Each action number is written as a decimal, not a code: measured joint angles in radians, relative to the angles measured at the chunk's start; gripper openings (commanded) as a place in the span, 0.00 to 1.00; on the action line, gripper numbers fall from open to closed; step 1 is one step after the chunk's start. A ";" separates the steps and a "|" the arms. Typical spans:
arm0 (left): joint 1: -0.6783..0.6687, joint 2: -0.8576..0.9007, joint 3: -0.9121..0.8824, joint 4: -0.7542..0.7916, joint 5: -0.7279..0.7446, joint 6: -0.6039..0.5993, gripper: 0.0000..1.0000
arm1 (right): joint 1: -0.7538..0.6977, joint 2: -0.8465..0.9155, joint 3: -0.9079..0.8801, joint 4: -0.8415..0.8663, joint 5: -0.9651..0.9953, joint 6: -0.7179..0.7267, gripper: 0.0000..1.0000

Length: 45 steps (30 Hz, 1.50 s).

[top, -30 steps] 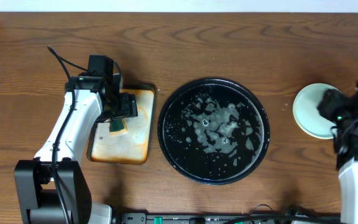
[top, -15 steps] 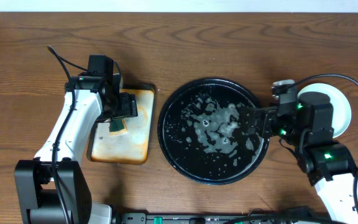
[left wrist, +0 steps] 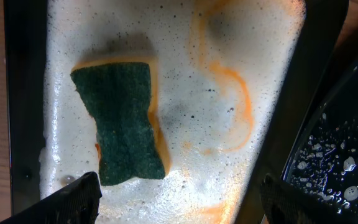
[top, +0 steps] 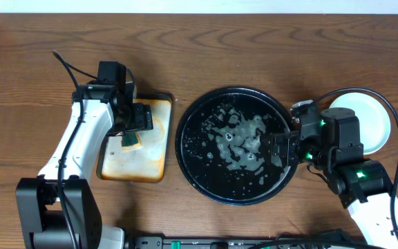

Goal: Clean dirty plates on tray and stack at the side

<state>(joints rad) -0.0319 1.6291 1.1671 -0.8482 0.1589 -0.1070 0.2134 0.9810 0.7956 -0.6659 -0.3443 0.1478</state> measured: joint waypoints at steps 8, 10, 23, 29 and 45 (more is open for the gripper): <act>0.000 0.000 0.000 0.000 0.000 0.000 0.83 | -0.002 -0.254 0.000 -0.005 -0.008 -0.148 0.99; 0.000 0.000 0.000 0.000 0.000 0.000 0.83 | -0.002 -0.356 0.000 -0.019 -0.006 -0.203 0.99; 0.000 0.000 0.000 0.000 0.000 0.000 0.83 | -0.108 -0.851 -0.343 0.017 0.031 -0.333 0.99; 0.000 0.000 0.000 0.000 0.000 0.000 0.83 | -0.126 -0.964 -0.534 0.190 0.035 -0.340 0.99; 0.000 0.000 0.000 0.000 0.000 0.000 0.83 | -0.126 -0.969 -0.785 0.618 0.029 -0.341 0.99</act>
<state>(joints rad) -0.0319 1.6291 1.1671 -0.8482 0.1589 -0.1070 0.0879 0.0116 0.0101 -0.0475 -0.3149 -0.1936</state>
